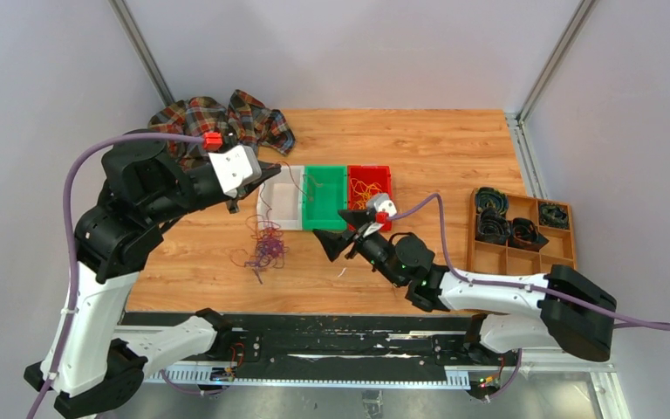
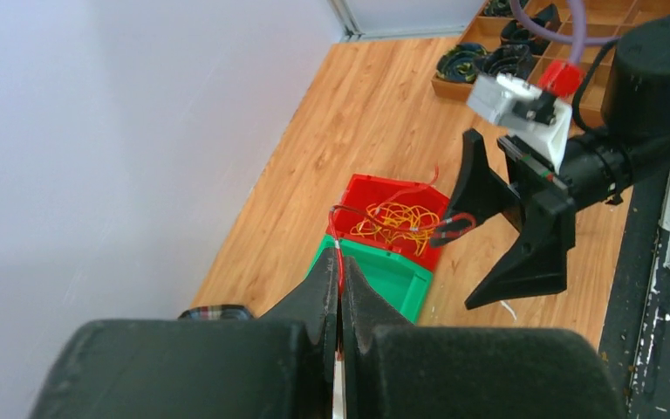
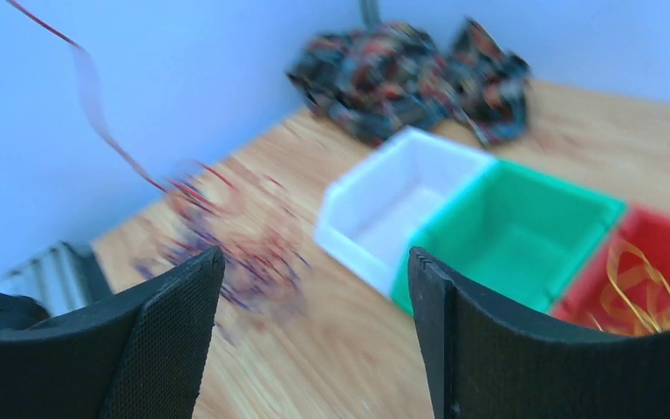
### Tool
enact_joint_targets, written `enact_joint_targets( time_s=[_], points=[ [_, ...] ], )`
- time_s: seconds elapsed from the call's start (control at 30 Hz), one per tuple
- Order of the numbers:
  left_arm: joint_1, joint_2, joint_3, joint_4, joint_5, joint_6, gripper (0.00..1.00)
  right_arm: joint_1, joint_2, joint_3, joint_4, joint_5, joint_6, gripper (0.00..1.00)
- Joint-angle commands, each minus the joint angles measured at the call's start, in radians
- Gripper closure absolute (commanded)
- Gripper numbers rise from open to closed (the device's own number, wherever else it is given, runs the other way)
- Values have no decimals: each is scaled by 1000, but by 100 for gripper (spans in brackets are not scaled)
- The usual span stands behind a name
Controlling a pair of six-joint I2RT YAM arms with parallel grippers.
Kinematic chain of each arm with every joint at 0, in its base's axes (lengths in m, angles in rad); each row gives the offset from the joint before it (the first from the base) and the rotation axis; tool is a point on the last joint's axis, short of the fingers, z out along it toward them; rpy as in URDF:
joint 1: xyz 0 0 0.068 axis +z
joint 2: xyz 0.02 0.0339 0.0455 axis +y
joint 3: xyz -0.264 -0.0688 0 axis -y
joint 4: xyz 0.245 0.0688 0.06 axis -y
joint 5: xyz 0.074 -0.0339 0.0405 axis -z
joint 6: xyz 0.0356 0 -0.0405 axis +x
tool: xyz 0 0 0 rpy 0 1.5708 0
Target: Untangle the cables
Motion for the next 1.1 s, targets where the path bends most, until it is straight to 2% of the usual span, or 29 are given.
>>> enact_joint_targets(
  time_s=[0.0, 0.13, 0.2, 0.4, 0.53, 0.77, 1.07],
  points=[
    [-6, -10, 2, 31, 11, -5, 100, 16, 11, 132, -24, -240, -42, 23],
    [-6, -3, 13, 11, 36, -11, 99, 16, 72, 225, -9, -386, -24, 21],
    [-5, 1, 18, 7, 47, -21, 100, 16, 101, 256, -1, -399, -18, 20],
    [-5, 13, 39, 6, 82, -46, 100, 14, 189, 324, -11, -321, -56, 27],
    [-5, 19, 53, 8, 102, -57, 100, 14, 245, 338, -16, -174, -70, 33],
    [-5, 44, 117, 8, 121, -84, 100, 16, 361, 315, 16, -159, -114, 44],
    [-6, 81, 226, 9, 114, -98, 100, 16, 400, 267, 37, -157, -116, 45]
  ],
)
